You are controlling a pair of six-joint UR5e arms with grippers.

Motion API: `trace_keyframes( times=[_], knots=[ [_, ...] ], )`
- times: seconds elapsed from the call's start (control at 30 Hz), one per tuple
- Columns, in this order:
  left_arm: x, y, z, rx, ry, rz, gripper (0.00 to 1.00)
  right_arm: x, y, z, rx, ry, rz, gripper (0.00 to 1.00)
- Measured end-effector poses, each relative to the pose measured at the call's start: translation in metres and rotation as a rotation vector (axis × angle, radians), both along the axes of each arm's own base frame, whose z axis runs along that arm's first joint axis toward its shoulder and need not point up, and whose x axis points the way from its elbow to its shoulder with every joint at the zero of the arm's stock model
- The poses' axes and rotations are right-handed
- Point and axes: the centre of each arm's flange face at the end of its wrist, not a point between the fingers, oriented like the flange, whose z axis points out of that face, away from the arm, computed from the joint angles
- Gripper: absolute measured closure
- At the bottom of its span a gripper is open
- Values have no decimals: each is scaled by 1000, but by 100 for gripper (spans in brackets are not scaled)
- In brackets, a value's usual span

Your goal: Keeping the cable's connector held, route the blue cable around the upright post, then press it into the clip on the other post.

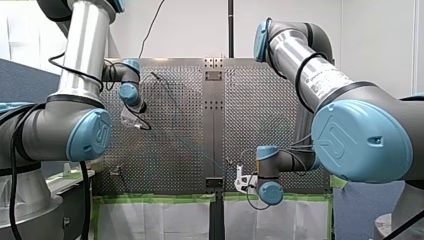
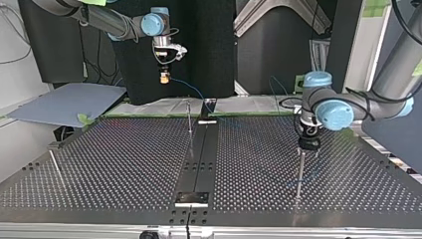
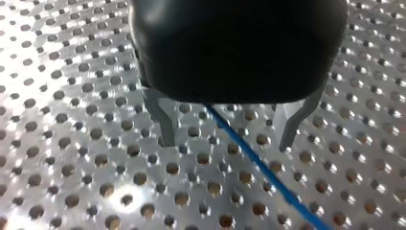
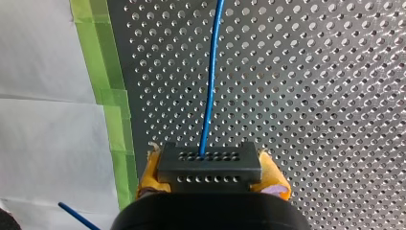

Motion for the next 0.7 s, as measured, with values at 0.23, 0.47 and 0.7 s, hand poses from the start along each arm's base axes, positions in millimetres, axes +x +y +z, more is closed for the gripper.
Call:
trace_keyframes(
  times=[0.23,0.47,0.7],
  knots=[
    [-11,0,-12,10,13,-3,0,0,0,0,-1,3,1,100],
    [-27,0,-6,16,-12,-4,0,0,0,1,-1,6,1,100],
    [-44,-2,1,17,-30,-14,0,1,0,1,0,7,2,100]
  ],
)
